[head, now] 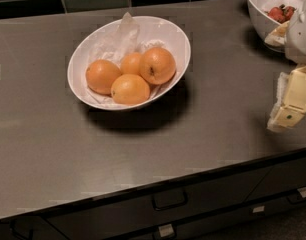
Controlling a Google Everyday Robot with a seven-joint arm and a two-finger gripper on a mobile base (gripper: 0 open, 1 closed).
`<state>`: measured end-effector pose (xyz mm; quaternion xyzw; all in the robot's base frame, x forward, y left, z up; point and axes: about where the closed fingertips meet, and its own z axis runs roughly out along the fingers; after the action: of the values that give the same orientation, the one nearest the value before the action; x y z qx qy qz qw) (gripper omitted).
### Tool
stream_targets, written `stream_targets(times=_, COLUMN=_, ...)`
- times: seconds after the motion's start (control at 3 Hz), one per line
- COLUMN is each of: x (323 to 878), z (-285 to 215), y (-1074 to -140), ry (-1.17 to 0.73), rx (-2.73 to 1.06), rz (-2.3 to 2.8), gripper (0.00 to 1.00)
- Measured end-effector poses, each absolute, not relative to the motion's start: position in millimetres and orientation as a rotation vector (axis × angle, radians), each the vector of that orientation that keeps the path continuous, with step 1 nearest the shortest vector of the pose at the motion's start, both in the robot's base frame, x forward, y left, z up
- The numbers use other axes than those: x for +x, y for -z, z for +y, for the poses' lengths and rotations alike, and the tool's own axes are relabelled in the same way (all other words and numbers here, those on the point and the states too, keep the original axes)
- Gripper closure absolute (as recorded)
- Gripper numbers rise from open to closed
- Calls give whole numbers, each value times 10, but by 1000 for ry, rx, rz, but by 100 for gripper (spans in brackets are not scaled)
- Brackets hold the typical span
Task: Pick orange from white bowl
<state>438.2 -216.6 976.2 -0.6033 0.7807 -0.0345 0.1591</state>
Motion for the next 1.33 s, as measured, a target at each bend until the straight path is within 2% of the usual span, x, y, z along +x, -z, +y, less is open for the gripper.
stream_targets(times=0.33, x=4395, z=-2143, y=-9788, ry=105, rx=-1726, rz=2220, gripper=0)
stream_targets(times=1.33, x=4616, z=-1547, y=-10070, ry=149, rx=-1878, rz=2010, gripper=0)
